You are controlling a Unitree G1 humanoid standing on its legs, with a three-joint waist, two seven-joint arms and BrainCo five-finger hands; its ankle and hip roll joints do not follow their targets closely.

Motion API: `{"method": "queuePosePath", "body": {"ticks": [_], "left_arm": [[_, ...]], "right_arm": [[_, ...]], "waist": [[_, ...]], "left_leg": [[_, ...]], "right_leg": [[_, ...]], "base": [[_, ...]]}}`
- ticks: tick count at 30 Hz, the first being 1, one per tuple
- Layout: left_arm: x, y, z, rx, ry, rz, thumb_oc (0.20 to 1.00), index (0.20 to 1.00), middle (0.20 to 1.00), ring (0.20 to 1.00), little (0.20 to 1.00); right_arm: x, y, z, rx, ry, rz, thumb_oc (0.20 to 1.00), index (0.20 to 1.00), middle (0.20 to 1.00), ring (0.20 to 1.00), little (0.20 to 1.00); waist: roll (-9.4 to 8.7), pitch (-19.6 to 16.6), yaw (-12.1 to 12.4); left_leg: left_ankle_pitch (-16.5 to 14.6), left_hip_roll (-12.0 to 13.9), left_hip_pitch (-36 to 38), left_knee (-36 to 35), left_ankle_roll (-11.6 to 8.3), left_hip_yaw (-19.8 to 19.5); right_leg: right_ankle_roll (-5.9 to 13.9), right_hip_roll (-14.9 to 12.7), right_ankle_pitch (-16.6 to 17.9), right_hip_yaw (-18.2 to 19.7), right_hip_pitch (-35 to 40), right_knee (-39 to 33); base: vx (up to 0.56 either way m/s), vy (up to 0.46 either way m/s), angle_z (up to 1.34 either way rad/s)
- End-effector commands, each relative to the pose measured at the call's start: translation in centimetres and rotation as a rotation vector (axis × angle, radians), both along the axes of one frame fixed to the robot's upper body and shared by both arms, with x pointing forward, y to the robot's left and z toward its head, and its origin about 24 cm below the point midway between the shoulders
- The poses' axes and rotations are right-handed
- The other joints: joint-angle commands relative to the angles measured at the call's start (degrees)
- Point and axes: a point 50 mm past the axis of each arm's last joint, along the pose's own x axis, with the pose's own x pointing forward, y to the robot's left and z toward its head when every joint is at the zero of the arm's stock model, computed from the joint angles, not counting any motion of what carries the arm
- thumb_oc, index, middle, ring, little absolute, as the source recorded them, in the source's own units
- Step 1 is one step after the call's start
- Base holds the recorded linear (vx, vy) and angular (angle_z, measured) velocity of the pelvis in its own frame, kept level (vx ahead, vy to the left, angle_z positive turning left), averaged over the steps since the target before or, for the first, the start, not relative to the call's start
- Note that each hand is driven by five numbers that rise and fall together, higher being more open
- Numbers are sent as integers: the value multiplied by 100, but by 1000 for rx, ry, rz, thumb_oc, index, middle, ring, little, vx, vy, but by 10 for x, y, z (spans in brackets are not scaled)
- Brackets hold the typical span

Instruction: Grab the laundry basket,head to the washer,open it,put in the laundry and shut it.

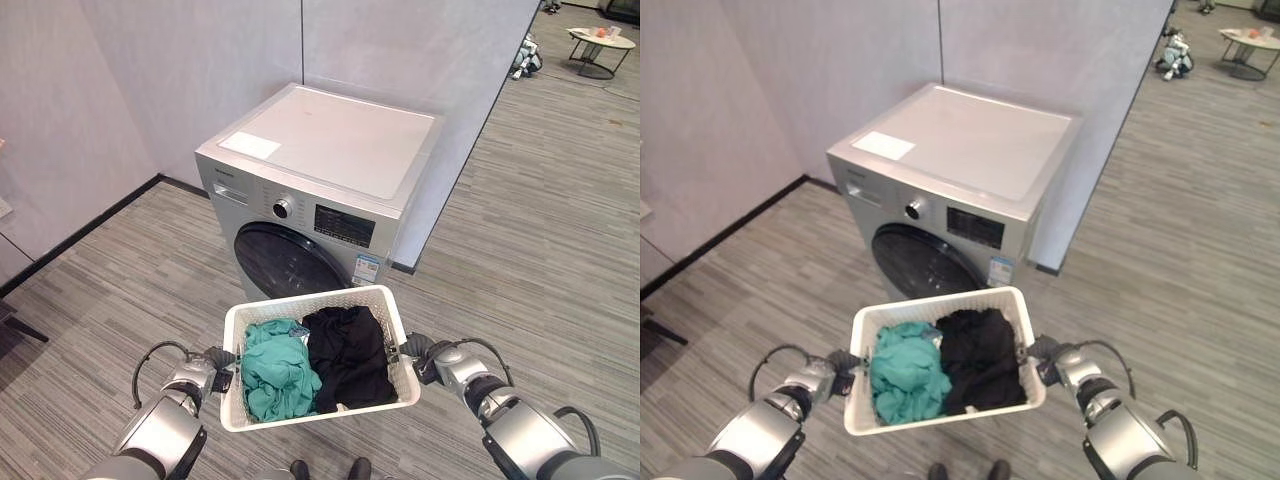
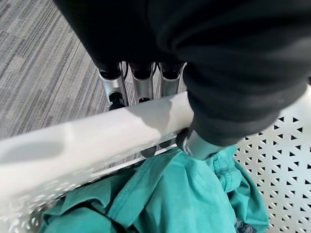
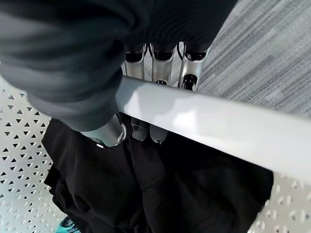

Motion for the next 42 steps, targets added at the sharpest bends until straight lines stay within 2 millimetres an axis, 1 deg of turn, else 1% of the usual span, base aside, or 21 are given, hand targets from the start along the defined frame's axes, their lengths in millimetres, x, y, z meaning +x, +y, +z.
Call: {"method": "queuePosePath", "body": {"ticks": [1, 7, 10, 14, 16, 18, 19, 20, 21, 22, 23, 24, 25, 27, 30, 31, 34, 36, 37, 38, 42], "left_arm": [[43, -29, 31, -94, -176, -92, 200, 200, 200, 200, 200], [36, -15, 28, -90, -168, -67, 200, 200, 200, 200, 200], [28, 2, 26, -61, -146, -67, 200, 200, 200, 200, 200], [29, 28, 39, 3, -149, -129, 200, 200, 200, 200, 200], [41, 53, 71, 76, -203, -217, 200, 200, 200, 200, 200], [53, 66, 107, 126, -273, -314, 200, 200, 200, 200, 200], [53, 66, 107, 126, -273, -314, 200, 200, 200, 200, 200], [65, 76, 153, 175, -346, -408, 200, 200, 200, 200, 200], [65, 76, 154, 176, -346, -408, 200, 200, 200, 200, 200], [76, 76, 196, 247, -393, -506, 200, 200, 200, 200, 200], [76, 76, 196, 248, -393, -506, 200, 200, 200, 200, 200], [84, 76, 230, 322, -418, -568, 200, 200, 200, 200, 200], [84, 75, 231, 323, -419, -569, 200, 200, 200, 200, 200], [100, 73, 280, 425, -481, -595, 200, 200, 200, 200, 200], [108, 66, 304, 453, -527, -601, 200, 200, 200, 200, 200], [108, 66, 304, 453, -527, -601, 200, 200, 200, 200, 200], [121, 59, 336, 508, -580, -569, 200, 200, 200, 200, 200], [123, 60, 340, 519, -588, -554, 200, 200, 200, 200, 200], [127, 63, 349, 537, -611, -496, 200, 200, 200, 200, 200], [127, 63, 349, 537, -611, -496, 200, 200, 200, 200, 200], [134, 59, 366, 489, -712, -403, 200, 200, 200, 200, 200]], "right_arm": [[35, 43, 37, 88, -178, 176, 200, 200, 200, 200, 200], [37, 66, 53, 104, -236, 352, 200, 200, 200, 200, 200], [38, 89, 68, 148, -270, 475, 200, 200, 200, 200, 200], [41, 114, 92, 213, -308, 593, 200, 200, 200, 200, 200], [46, 125, 118, 216, -335, 702, 200, 200, 200, 200, 200], [49, 122, 135, 218, -355, 738, 200, 200, 200, 200, 200], [49, 122, 135, 218, -356, 738, 200, 200, 200, 200, 200], [56, 119, 161, 202, -395, 779, 200, 200, 200, 200, 200], [56, 119, 162, 203, -396, 778, 200, 200, 200, 200, 200], [64, 112, 185, 144, -440, 801, 200, 200, 200, 200, 200], [65, 111, 185, 145, -441, 800, 200, 200, 200, 200, 200], [73, 103, 206, 84, -478, 800, 200, 200, 200, 200, 200], [73, 103, 207, 85, -479, 798, 200, 200, 200, 200, 200], [87, 91, 249, 4, -566, 775, 200, 200, 200, 200, 200], [94, 86, 274, -30, -625, 751, 200, 200, 200, 200, 200], [94, 86, 274, -30, -625, 750, 200, 200, 200, 200, 200], [105, 82, 323, -85, -751, 688, 200, 200, 200, 200, 200], [105, 83, 331, -81, -771, 680, 200, 200, 200, 200, 200], [108, 82, 352, -87, -824, 650, 200, 200, 200, 200, 200], [108, 82, 352, -87, -824, 650, 200, 200, 200, 200, 200], [116, 64, 385, -83, -915, 502, 200, 200, 200, 200, 200]], "waist": [[-2, -61, 26], [-11, -103, 90], [-18, -102, 190], [7, -97, 323], [21, -104, 423], [19, -121, 496], [14, -135, 490], [19, -158, 593], [11, -171, 589], [16, -190, 655], [7, -203, 654], [9, -233, 702], [-3, -245, 704], [-45, -318, 738], [-72, -367, 736], [-73, -371, 735], [-118, -420, 716], [-138, -453, 698], [-162, -474, 665], [-163, -479, 664], [-187, -424, 525]], "left_leg": [[489, 622, -282, -75, -559, 22], [508, 638, -208, -171, -579, 19], [516, 647, -200, -187, -594, -14], [529, 644, -215, -190, -610, -49], [531, 645, -187, -206, -624, -70], [541, 634, -175, -215, -637, -95], [551, 632, -198, -214, -634, -100], [562, 628, -171, -233, -655, -136], [573, 624, -196, -232, -652, -142], [594, 618, -163, -280, -675, -179], [604, 615, -188, -279, -671, -186], [623, 613, -141, -340, -696, -210], [633, 610, -168, -338, -692, -217], [656, 619, -116, -405, -739, -228], [665, 622, -128, -418, -747, -243], [665, 622, -133, -416, -747, -244], [659, 640, -93, -476, -770, -205], [666, 638, -115, -483, -772, -199], [668, 641, -111, -499, -782, -163], [668, 641, -117, -498, -782, -164], [661, 653, -176, -481, -778, -74]], "right_leg": [[823, -564, -153, 170, 171, 121], [826, -555, -156, 148, 215, 80], [825, -559, -158, 98, 258, 62], [831, -567, -149, 50, 290, 33], [833, -563, -143, 6, 350, 3], [838, -560, -140, -33, 388, -15], [837, -562, -131, -39, 370, -20], [859, -563, -128, -98, 436, -49], [858, -565, -118, -104, 417, -54], [878, -562, -117, -165, 477, -77], [878, -564, -107, -172, 458, -82], [900, -556, -103, -226, 528, -112], [899, -558, -93, -233, 508, -116], [938, -541, -74, -312, 579, -171], [948, -535, -63, -337, 571, -194], [948, -536, -63, -338, 566, -193], [982, -532, -14, -317, 575, -247], [993, -534, 5, -305, 547, -268], [1005, -538, 27, -278, 533, -301], [1005, -538, 27, -279, 529, -300], [1020, -563, 106, -124, 383, -310]], "base": [[0, 0, 0], [0, 0, 0], [1, -4, 1], [7, -10, 7], [34, -20, 16], [33, -14, 14], [42, -21, 8], [26, -15, 14], [52, -27, 24], [18, -10, 31], [47, -20, 24], [21, -7, 19], [45, -14, 19], [46, -6, 26], [31, 7, 1], [38, 14, 0], [49, 11, 0], [16, 12, -2], [18, 20, -4], [20, 33, -8], [-19, 44, -5]]}}
